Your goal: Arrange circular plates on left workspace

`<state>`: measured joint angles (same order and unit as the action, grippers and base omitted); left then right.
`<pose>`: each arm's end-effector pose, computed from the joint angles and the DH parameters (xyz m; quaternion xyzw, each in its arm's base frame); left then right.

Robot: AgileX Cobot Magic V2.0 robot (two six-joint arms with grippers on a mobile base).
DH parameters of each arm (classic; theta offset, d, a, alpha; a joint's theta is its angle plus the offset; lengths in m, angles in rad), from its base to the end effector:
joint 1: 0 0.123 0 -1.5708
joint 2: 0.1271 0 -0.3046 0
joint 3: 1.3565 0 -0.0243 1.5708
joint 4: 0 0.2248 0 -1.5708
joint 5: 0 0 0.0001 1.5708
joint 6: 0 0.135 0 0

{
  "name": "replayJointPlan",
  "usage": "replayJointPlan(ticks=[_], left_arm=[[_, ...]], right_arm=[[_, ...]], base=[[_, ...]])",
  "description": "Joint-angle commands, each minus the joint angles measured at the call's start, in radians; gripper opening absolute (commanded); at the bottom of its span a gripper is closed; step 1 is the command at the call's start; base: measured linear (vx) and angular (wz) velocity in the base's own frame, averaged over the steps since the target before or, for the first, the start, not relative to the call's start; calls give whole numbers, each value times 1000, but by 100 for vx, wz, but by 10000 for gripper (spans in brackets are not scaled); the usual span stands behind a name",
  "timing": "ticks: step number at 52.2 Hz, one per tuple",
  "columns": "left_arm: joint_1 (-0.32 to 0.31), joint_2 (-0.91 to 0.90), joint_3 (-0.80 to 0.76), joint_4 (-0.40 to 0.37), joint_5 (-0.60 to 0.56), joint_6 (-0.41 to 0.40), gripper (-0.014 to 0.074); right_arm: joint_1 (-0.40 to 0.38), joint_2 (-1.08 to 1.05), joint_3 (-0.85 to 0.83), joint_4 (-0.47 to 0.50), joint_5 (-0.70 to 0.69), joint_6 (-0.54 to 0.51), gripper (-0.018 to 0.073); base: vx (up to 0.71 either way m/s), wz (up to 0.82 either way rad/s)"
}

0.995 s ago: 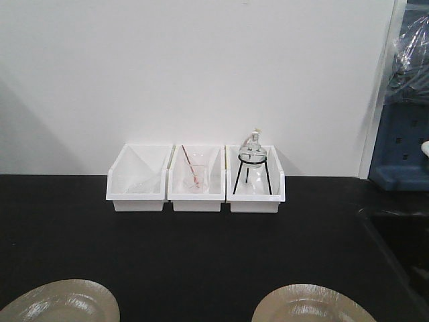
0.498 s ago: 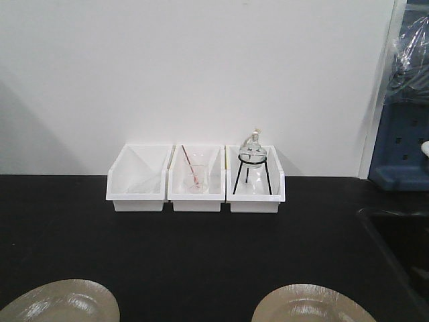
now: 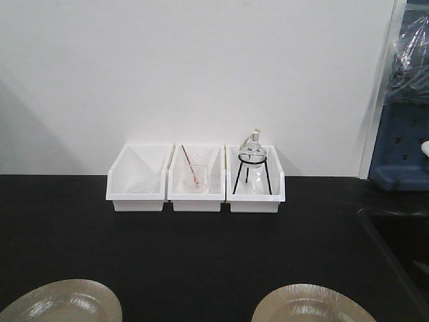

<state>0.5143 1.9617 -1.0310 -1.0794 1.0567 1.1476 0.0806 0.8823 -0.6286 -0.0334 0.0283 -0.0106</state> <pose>0.3305 0.0677 0.1495 -0.0431 0.9046 -0.3735 0.2006 0.1954 0.0156 0.3413 -0.0478 0.7710 0.0113 0.6349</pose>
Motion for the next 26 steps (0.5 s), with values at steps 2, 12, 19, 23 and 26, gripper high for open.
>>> replayJointPlan(ticks=[2,12,19,23,26], left_arm=[[-23,-45,-26,-54,59,-21,230],[-24,-45,-26,-77,75,-55,-9],[-24,-46,-26,-242,163,-61,-6],[-27,-47,-26,-346,201,-65,-5],[-41,-50,-26,-408,199,-94,-3]], right_arm=[[0,-5,-33,-12,-93,-2,-3],[0,-5,-33,-12,-93,-2,-3],[0,-5,-33,-12,-93,-2,-3],[0,-5,-33,-12,-93,-2,-3],[0,-5,-33,-12,-93,-2,-3]], base=[[0,0],[0,0],[0,0],[0,0],[0,0]])
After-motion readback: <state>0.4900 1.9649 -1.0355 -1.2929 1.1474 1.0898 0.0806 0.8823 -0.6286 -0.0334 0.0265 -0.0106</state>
